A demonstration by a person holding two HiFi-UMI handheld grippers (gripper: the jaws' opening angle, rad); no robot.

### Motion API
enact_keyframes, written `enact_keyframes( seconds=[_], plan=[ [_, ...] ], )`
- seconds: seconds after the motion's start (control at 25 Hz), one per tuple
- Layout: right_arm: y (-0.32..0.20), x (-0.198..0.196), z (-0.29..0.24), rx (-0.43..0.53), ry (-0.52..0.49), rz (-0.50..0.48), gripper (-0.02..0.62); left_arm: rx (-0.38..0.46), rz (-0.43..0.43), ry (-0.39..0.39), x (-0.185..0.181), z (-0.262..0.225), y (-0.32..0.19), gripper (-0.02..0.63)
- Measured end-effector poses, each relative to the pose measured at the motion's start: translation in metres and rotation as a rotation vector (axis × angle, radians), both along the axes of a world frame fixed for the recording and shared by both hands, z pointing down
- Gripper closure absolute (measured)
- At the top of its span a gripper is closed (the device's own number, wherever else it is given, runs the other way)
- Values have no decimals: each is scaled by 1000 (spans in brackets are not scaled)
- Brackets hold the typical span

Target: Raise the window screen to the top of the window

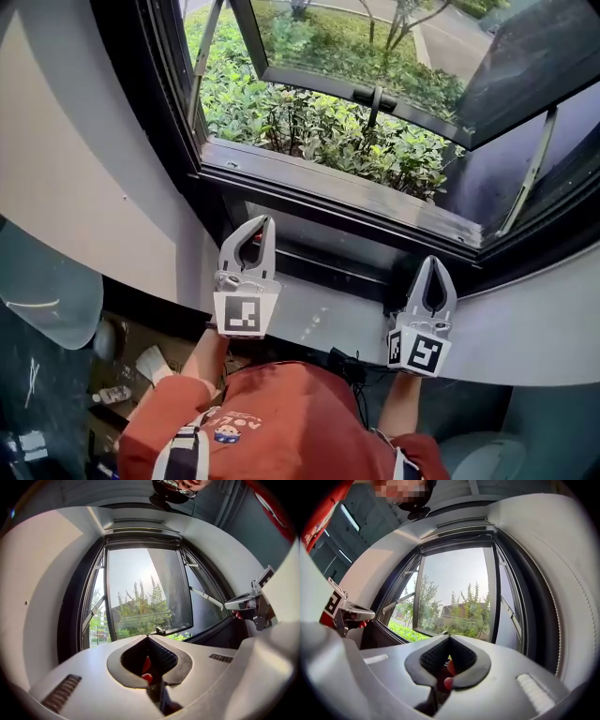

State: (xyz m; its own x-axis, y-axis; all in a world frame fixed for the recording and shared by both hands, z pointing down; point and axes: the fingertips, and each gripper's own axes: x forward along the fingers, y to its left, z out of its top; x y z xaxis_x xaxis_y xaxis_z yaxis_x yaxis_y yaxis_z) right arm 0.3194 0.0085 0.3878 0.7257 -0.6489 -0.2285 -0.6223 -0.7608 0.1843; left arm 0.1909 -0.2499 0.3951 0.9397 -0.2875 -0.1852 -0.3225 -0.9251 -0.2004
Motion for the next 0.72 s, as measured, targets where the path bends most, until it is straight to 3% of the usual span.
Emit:
enact_keyframes(
  seconds=[0.44,0.72],
  plan=[
    [-20,-18,42,-8,-68,-36,586,0,66,-49,-8,45,26,600],
    [-19,-13,40,3,-61,-24,586,-40,68,-20,-9,43,26,600]
  ],
)
